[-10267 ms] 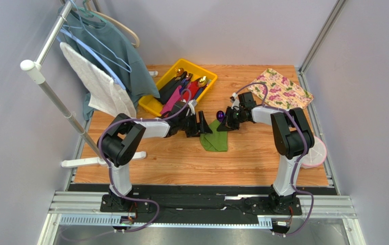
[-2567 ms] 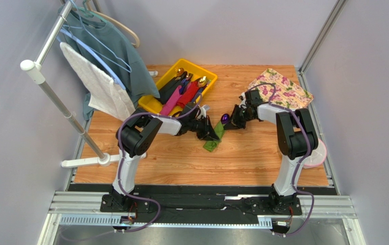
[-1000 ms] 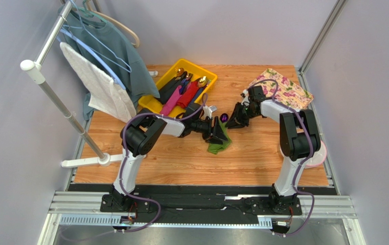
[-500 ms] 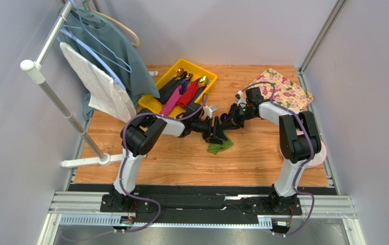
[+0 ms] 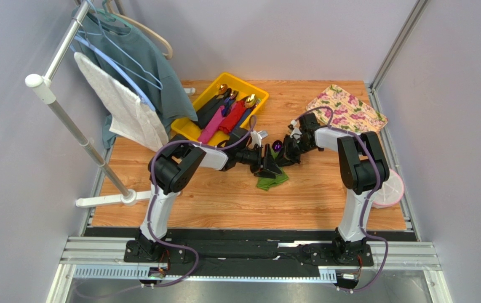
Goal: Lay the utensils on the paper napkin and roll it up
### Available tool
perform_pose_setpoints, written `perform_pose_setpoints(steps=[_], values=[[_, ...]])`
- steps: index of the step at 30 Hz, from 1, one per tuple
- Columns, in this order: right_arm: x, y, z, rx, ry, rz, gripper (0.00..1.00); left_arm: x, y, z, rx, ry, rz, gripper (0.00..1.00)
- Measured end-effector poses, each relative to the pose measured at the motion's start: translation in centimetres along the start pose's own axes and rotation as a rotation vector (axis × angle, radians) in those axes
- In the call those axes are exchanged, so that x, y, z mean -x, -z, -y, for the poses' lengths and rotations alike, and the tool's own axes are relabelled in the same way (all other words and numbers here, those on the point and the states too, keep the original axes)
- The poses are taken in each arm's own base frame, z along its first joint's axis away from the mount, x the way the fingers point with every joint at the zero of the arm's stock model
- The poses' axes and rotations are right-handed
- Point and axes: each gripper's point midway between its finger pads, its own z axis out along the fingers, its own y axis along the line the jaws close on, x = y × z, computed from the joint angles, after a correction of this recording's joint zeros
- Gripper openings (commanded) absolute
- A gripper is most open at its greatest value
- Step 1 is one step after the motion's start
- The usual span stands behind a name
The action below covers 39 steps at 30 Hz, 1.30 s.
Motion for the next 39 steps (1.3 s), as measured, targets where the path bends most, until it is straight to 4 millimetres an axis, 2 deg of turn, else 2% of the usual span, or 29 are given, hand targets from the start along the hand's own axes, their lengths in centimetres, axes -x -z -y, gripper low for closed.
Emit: perform_pose_setpoints(steps=[5, 11, 13, 16, 21, 25, 31, 35, 39], values=[[0.1, 0.0, 0.1, -0.014, 0.024, -0.004, 0.02, -0.4, 1.3, 1.1, 0.011, 0.001, 0.018, 0.56], [0.1, 0.0, 0.2, -0.016, 0.031, -0.015, 0.02, 0.0, 3.8, 3.8, -0.004, -0.019, 0.052, 0.32], [0.1, 0.0, 0.1, -0.016, 0.035, -0.017, 0.01, -0.1, 4.1, 4.1, -0.004, -0.025, 0.054, 0.24], [0.1, 0.0, 0.2, -0.016, 0.037, -0.023, 0.01, -0.4, 4.2, 3.4, 0.013, -0.006, 0.049, 0.14], [0.7, -0.2, -0.1, -0.011, 0.049, -0.023, 0.01, -1.7, 3.5, 0.5, 0.065, 0.060, 0.010, 0.01], [1.2, -0.3, -0.3, -0.008, 0.059, -0.017, 0.01, -3.2, 2.7, -3.0, 0.129, 0.130, -0.038, 0.00], [1.5, -0.3, -0.5, -0.011, 0.072, -0.016, 0.05, -2.9, 2.4, -3.2, 0.089, 0.125, -0.071, 0.00], [1.6, -0.1, -0.7, -0.009, 0.084, -0.014, 0.14, -2.9, 2.4, -3.2, 0.075, 0.122, -0.077, 0.00], [1.7, 0.8, -2.3, 0.037, 0.102, 0.006, 0.22, -3.0, 2.3, -3.2, 0.067, 0.119, -0.082, 0.00]])
